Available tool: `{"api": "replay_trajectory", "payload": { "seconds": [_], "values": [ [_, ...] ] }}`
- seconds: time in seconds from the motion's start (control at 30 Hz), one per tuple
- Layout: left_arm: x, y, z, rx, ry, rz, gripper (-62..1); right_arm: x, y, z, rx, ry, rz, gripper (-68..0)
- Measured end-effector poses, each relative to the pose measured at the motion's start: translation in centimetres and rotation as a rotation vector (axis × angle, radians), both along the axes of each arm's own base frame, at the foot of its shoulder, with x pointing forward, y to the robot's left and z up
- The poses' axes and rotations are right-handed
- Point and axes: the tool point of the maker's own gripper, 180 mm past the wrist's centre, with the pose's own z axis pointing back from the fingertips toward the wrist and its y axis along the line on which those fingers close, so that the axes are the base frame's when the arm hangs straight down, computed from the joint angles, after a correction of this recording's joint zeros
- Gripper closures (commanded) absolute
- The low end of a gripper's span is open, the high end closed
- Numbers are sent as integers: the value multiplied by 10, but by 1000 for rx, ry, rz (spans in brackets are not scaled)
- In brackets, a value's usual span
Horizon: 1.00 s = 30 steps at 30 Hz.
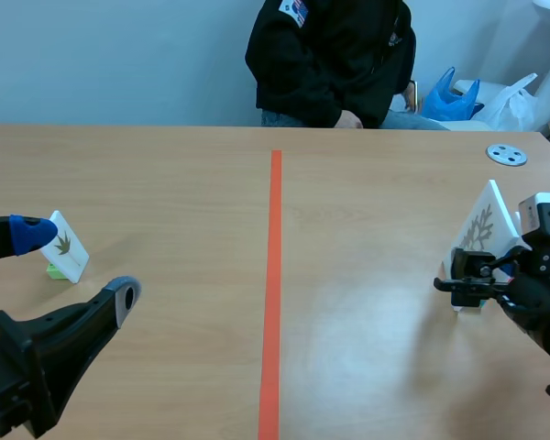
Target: Sort the leaf by its shape. The table is split by an orange tape line. A compound leaf with several leaflets goes to the left side, a simple leaf with one blade goes to the right side. Return to the home posture when a red brick is placed on the table.
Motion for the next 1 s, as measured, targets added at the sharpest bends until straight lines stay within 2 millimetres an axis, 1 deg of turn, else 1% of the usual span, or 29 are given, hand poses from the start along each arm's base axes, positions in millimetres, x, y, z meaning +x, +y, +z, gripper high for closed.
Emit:
{"api": "replay_trajectory", "payload": {
  "seconds": [0.1,0.17,0.23,0.33,0.43,0.5,0.6,0.73,0.8,0.9,1.0],
  "values": [
    [0,0,0,0,0,0,-623,2,-7,7,-3,-21,-18,-509],
    [0,0,0,0,0,0,-623,4,-17,18,-11,-49,-43,-582],
    [0,0,0,0,0,0,-623,5,-27,31,-22,-84,-66,-634],
    [0,0,0,0,0,0,-623,6,-35,55,-45,-141,-80,-667],
    [0,0,0,0,0,0,-623,5,-35,77,-66,-182,-72,-669],
    [0,0,0,0,0,0,-623,4,-32,91,-80,-190,-57,-669],
    [0,0,0,0,0,0,-623,-1,-26,117,-110,-218,-25,-669],
    [0,0,0,0,0,0,-623,-15,-13,151,-161,-245,48,-669],
    [0,0,0,0,0,0,-623,-27,2,158,-188,-227,137,-669],
    [0,0,0,0,1,0,-623,-45,22,162,-229,-185,234,-669],
    [0,0,0,0,0,0,-623,-66,42,157,-236,-138,325,-669]
  ]
}}
